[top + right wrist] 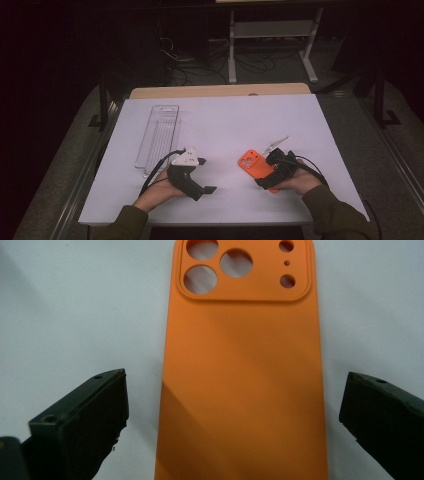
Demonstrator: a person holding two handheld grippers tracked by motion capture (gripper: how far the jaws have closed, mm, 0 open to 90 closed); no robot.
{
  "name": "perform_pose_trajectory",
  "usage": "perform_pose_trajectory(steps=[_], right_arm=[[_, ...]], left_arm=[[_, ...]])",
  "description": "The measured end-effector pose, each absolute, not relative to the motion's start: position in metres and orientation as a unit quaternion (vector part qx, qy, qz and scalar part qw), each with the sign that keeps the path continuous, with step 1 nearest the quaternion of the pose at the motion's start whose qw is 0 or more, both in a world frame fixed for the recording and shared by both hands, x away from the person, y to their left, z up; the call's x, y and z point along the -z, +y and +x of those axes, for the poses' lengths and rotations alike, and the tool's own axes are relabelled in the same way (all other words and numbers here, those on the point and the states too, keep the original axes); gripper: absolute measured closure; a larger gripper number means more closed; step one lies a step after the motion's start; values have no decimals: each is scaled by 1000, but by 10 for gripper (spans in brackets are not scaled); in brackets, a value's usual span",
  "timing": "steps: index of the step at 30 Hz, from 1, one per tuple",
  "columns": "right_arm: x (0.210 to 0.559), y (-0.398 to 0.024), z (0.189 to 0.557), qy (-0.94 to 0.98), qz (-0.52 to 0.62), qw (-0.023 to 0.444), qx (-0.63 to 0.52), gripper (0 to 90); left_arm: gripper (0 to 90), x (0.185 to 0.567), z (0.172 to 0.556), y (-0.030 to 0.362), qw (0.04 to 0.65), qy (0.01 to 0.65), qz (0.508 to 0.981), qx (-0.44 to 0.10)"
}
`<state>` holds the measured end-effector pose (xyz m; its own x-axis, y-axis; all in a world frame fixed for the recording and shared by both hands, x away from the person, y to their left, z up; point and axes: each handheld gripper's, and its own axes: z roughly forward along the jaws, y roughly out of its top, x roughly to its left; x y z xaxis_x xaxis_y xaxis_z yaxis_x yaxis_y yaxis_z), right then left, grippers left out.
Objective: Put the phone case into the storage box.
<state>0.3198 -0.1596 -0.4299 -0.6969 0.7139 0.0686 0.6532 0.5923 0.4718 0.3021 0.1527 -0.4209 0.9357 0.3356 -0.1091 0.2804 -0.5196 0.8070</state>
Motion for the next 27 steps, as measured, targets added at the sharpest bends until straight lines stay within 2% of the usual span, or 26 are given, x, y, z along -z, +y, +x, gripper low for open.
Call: perform_pose_trajectory(steps=[13, 15, 27], right_arm=[[438, -156, 319, 894, 387, 56, -218, 0], [438, -156, 319, 895, 384, 57, -219, 32], [437, -156, 318, 897, 381, 69, -212, 93]], left_arm=[[0, 421, 302, 152, 456, 177, 871, -31], [0, 421, 302, 152, 456, 177, 872, -30], [0, 421, 302, 152, 454, 175, 873, -31]])
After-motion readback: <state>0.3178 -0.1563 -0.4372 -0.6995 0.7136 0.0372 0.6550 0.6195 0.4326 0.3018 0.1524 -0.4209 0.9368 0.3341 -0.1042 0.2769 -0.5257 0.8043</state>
